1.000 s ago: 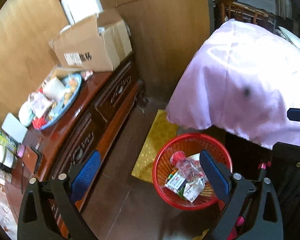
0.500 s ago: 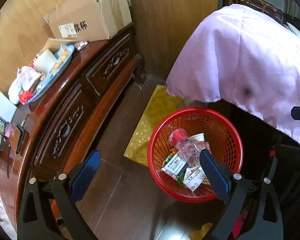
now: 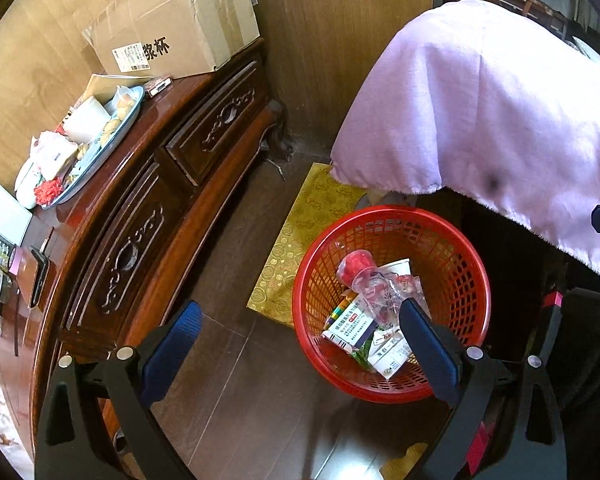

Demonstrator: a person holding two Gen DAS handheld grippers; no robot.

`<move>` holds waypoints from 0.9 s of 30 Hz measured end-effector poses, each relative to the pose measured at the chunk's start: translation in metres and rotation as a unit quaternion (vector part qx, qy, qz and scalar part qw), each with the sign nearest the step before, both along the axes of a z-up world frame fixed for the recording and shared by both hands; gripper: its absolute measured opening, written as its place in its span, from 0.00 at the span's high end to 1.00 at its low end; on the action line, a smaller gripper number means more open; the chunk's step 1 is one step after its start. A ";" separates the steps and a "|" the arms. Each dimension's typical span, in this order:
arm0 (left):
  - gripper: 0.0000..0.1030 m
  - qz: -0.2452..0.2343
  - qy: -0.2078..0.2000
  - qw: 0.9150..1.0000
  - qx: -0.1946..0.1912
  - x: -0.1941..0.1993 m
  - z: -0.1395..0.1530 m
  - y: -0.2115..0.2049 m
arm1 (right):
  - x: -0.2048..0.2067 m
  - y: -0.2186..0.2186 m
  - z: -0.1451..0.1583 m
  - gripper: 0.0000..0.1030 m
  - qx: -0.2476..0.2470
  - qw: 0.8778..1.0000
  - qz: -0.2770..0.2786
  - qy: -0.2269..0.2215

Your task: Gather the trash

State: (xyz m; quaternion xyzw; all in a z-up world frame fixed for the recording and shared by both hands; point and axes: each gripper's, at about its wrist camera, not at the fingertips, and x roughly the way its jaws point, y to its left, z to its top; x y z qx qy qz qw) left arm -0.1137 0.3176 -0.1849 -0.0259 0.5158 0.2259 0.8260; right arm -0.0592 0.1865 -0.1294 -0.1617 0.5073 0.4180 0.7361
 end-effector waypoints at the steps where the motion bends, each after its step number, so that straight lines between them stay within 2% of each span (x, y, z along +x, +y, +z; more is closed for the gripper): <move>1: 0.06 0.000 0.000 1.000 0.001 0.000 0.001 0.000 | 0.000 0.000 0.000 0.25 -0.001 1.000 0.000 0.000; 27: 0.06 0.000 -0.004 1.000 0.001 0.001 0.004 0.002 | 0.001 -0.001 -0.001 0.25 -0.005 1.000 0.000 0.002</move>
